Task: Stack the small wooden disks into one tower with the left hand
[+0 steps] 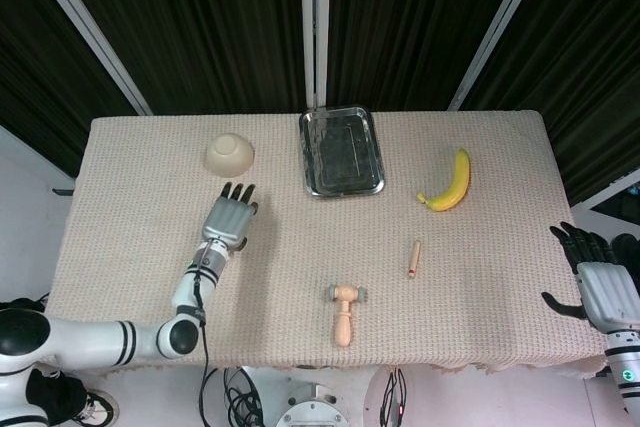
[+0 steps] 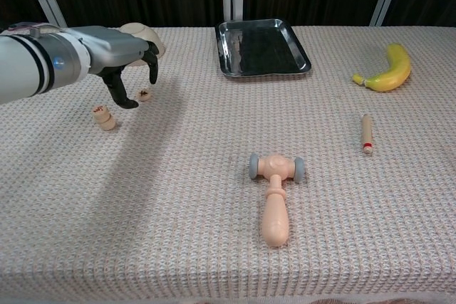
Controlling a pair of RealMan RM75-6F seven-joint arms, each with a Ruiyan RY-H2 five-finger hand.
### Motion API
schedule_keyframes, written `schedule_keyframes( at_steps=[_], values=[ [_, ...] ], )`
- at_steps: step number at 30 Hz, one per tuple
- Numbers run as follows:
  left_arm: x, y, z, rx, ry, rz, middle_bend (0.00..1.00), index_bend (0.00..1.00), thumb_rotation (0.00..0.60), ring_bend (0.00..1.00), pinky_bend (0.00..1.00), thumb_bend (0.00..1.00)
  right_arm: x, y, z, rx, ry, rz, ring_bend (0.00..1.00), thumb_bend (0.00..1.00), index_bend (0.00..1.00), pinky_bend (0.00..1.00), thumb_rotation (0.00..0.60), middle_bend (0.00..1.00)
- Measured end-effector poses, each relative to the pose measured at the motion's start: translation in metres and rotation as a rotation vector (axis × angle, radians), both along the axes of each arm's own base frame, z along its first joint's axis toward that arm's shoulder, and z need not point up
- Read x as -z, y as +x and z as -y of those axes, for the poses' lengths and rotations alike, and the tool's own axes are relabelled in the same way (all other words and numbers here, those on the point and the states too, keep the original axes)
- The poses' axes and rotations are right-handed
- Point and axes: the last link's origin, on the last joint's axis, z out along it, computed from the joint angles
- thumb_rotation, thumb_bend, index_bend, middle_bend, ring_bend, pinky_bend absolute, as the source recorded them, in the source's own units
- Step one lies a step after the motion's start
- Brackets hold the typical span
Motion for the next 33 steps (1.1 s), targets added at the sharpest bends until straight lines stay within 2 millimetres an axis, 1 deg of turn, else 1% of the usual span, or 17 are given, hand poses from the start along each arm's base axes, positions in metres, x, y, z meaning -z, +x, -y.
schedule_keyframes(
  at_steps=[3, 6, 11, 21, 27, 33],
  values=[
    [0.001, 0.003, -0.006, -0.032, 0.038, -0.046, 0.00, 0.31, 0.600, 0.00, 0.00, 0.27, -0.001, -0.001, 0.000, 0.003, 0.000, 0.003, 0.00, 0.14, 0.00, 0.00, 0.600, 0.00],
    [0.003, 0.005, -0.010, -0.032, 0.066, -0.053, 0.00, 0.31, 0.600, 0.00, 0.00, 0.27, 0.000, -0.002, 0.001, 0.003, 0.006, 0.001, 0.00, 0.14, 0.00, 0.00, 0.600, 0.00],
    [0.007, 0.004, -0.012, -0.027, 0.075, -0.063, 0.00, 0.32, 0.600, 0.00, 0.00, 0.26, 0.000, -0.001, 0.001, 0.004, 0.002, -0.002, 0.00, 0.14, 0.00, 0.00, 0.600, 0.00],
    [0.016, -0.003, -0.018, -0.052, 0.078, -0.035, 0.01, 0.34, 0.600, 0.00, 0.00, 0.25, 0.000, -0.002, 0.001, 0.007, 0.001, -0.004, 0.00, 0.14, 0.00, 0.00, 0.600, 0.00],
    [0.021, -0.003, -0.019, -0.024, 0.081, 0.004, 0.03, 0.38, 0.600, 0.00, 0.00, 0.25, -0.001, -0.003, 0.002, 0.010, 0.001, -0.003, 0.00, 0.14, 0.00, 0.00, 0.600, 0.00],
    [0.027, -0.007, -0.022, -0.006, 0.079, 0.049, 0.04, 0.39, 0.600, 0.00, 0.00, 0.25, -0.001, -0.003, 0.002, 0.010, -0.001, -0.003, 0.00, 0.14, 0.00, 0.00, 0.600, 0.00]
  ],
)
